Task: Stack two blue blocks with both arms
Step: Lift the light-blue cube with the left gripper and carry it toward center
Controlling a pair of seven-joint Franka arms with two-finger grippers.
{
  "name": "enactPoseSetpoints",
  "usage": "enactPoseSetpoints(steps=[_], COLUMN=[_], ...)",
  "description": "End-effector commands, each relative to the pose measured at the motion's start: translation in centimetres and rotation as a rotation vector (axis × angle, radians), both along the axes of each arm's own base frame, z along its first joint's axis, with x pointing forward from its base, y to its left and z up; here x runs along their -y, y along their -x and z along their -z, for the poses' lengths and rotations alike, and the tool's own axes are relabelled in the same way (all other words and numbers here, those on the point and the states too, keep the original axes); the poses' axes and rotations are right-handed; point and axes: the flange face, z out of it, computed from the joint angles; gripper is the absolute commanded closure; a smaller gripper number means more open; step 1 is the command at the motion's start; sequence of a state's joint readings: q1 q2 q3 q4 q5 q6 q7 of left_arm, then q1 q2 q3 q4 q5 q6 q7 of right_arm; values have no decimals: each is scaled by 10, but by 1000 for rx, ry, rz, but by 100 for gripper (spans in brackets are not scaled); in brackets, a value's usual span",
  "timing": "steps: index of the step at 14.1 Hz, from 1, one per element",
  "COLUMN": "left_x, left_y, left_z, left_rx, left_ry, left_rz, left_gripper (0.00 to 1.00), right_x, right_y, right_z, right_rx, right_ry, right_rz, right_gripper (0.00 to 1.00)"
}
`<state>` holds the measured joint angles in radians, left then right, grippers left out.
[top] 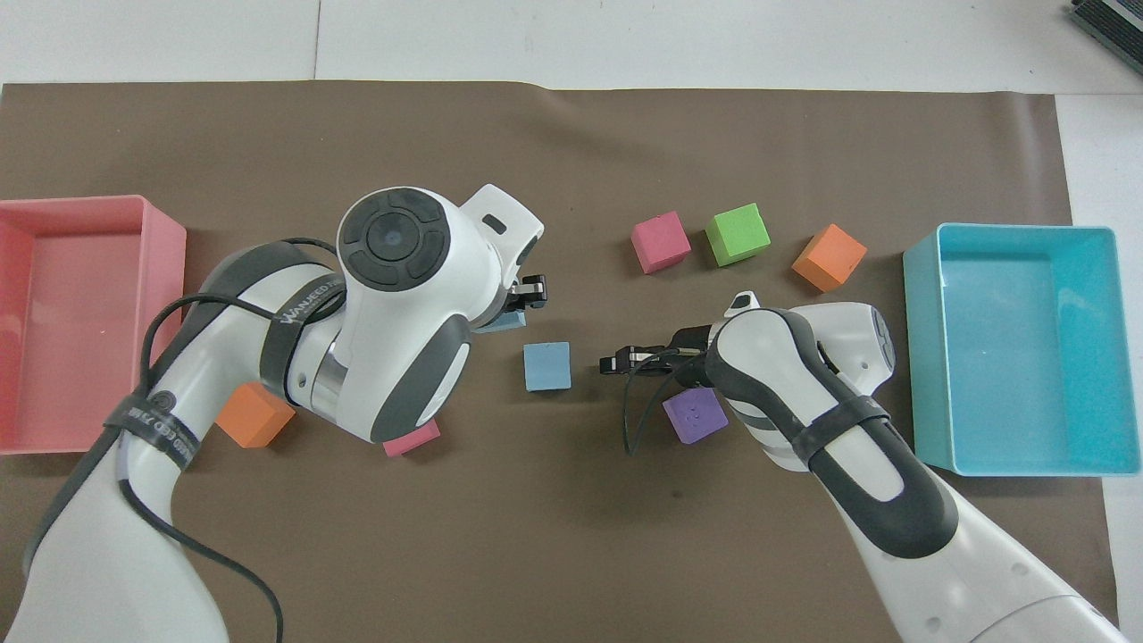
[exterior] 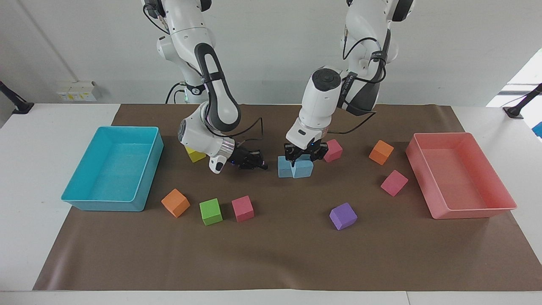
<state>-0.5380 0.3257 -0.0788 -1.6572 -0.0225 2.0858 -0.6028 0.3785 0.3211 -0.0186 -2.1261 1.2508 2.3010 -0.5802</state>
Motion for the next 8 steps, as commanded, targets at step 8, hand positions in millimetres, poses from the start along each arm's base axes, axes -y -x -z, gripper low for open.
enactPoseSetpoints(steps=[8], left_x=[34], left_y=[42], left_z=[29], left_rx=[-60], left_ry=[-45], left_rz=[98], left_gripper=[100], right_x=[-3], right_y=[-1], right_z=[1], right_rx=[28], right_ry=[0], right_rz=[18], right_gripper=[100])
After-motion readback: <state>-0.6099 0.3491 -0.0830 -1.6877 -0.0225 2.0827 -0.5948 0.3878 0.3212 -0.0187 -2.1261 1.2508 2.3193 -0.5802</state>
